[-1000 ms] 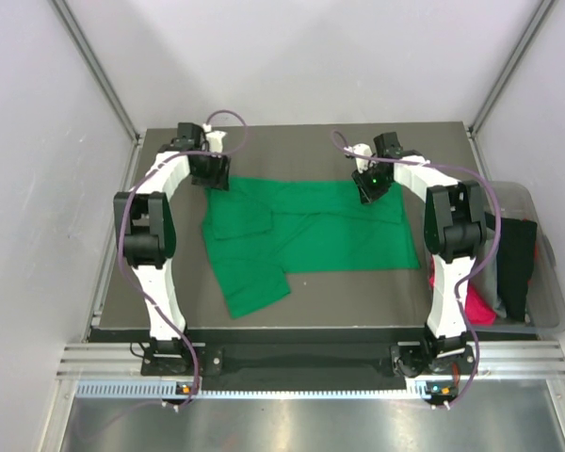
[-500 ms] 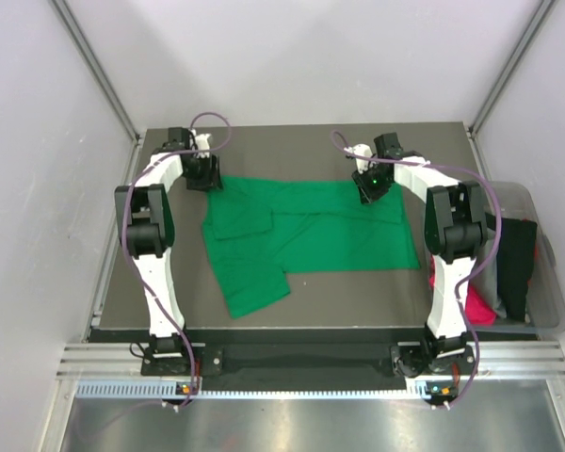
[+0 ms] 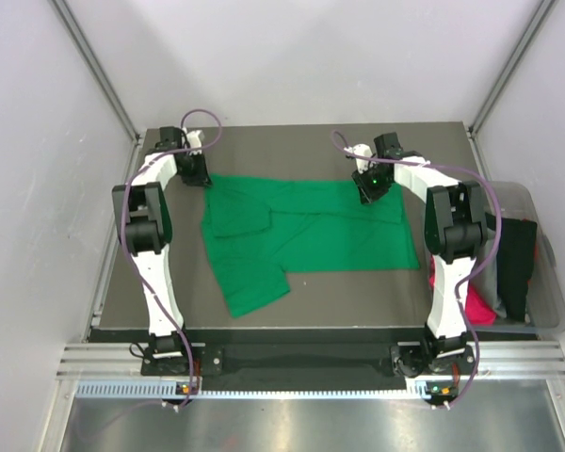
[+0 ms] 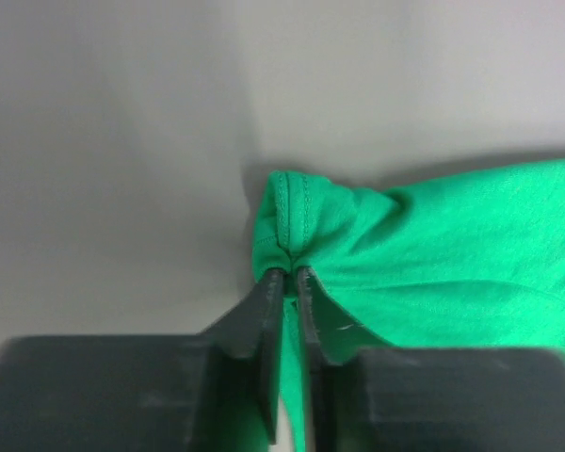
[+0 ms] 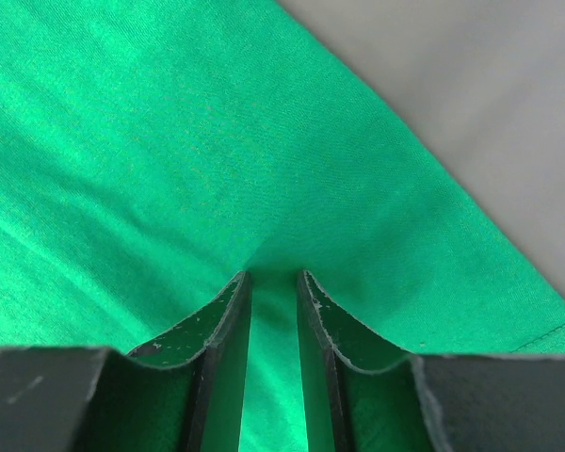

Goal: Fold and stack the t-shirts

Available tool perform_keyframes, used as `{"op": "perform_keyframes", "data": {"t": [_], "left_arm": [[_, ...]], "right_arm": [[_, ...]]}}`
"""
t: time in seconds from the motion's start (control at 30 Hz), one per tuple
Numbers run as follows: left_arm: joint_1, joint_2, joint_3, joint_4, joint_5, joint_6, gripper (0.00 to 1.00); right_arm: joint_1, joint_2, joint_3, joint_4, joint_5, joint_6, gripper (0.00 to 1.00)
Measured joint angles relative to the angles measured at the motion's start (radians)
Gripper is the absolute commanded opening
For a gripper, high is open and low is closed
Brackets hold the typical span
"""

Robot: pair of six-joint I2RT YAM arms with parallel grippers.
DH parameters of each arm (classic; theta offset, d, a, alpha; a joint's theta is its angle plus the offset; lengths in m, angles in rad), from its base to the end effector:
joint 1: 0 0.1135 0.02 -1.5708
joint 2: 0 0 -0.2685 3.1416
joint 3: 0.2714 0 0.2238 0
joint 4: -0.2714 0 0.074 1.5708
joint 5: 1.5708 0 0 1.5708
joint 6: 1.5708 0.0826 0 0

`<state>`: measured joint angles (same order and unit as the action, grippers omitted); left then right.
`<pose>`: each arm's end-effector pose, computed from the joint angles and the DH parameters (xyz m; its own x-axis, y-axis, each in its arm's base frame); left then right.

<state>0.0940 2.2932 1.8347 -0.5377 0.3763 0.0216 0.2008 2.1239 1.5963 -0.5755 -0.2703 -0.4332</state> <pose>0.5000 0.0167 0.1467 -0.8331 -0.0584 -0.5500 0.1296 0.9461 -0.2967 0.4334 0.1107 0.1481 -0.6637 -0.5479 -0.5092 -0.6487 0.7606 0.0271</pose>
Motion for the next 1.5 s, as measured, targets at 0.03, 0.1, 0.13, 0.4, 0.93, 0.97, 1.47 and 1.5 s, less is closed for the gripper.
{"op": "perform_keyframes", "data": {"t": [0.03, 0.1, 0.13, 0.4, 0.93, 0.97, 1.47, 1.5], "left_arm": [[0.0, 0.005, 0.006, 0.002, 0.002, -0.002, 0.0], [0.0, 0.014, 0.019, 0.005, 0.008, -0.002, 0.0], [0.0, 0.02, 0.026, 0.008, 0.011, -0.003, 0.0], [-0.002, 0.119, 0.184, 0.01, 0.008, -0.018, 0.0], [-0.005, 0.257, 0.406, 0.019, -0.034, -0.013, 0.0], [-0.005, 0.252, 0.394, 0.031, -0.033, -0.012, 0.0], [0.01, 0.125, 0.165, 0.134, -0.042, 0.016, 0.0], [0.011, 0.117, 0.152, 0.134, -0.043, 0.018, 0.0]], "right_arm": [[0.0, 0.0, 0.0, 0.0, 0.0, 0.0, 0.26], [0.0, 0.0, 0.0, 0.0, 0.0, 0.0, 0.26], [0.0, 0.0, 0.0, 0.0, 0.0, 0.0, 0.26], [0.0, 0.006, 0.013, -0.006, 0.003, 0.011, 0.26], [-0.003, 0.145, 0.239, -0.067, 0.045, 0.058, 0.26], [-0.003, 0.145, 0.238, -0.066, 0.045, 0.06, 0.26], [-0.054, 0.058, 0.17, -0.015, 0.175, 0.04, 0.39], [-0.059, 0.061, 0.176, -0.022, 0.184, 0.036, 0.39]]}}
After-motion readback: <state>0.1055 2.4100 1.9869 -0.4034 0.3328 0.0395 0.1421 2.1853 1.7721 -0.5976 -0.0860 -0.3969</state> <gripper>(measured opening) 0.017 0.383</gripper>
